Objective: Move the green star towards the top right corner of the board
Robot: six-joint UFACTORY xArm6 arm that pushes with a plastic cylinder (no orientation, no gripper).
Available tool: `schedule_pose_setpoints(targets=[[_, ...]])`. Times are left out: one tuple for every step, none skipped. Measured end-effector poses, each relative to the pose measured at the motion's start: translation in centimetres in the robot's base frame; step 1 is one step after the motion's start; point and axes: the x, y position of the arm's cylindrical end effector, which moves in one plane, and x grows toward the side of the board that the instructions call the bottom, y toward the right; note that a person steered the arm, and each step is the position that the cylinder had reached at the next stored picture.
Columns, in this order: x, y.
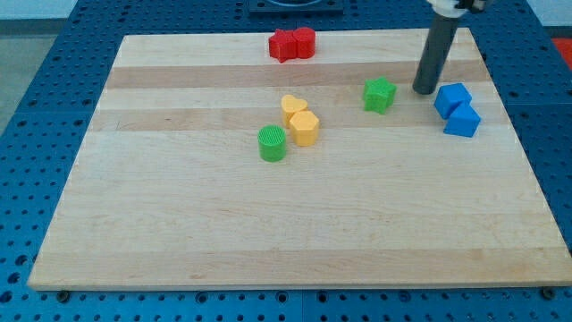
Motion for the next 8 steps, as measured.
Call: schedule_pose_setpoints(targets=[[0.1, -1.0], [1.7, -1.0], [3.8, -2.2], [6.1, -5.5], [7.5, -8.5], [6.8, -9.1], [4.9, -8.9], [2.6, -8.6]])
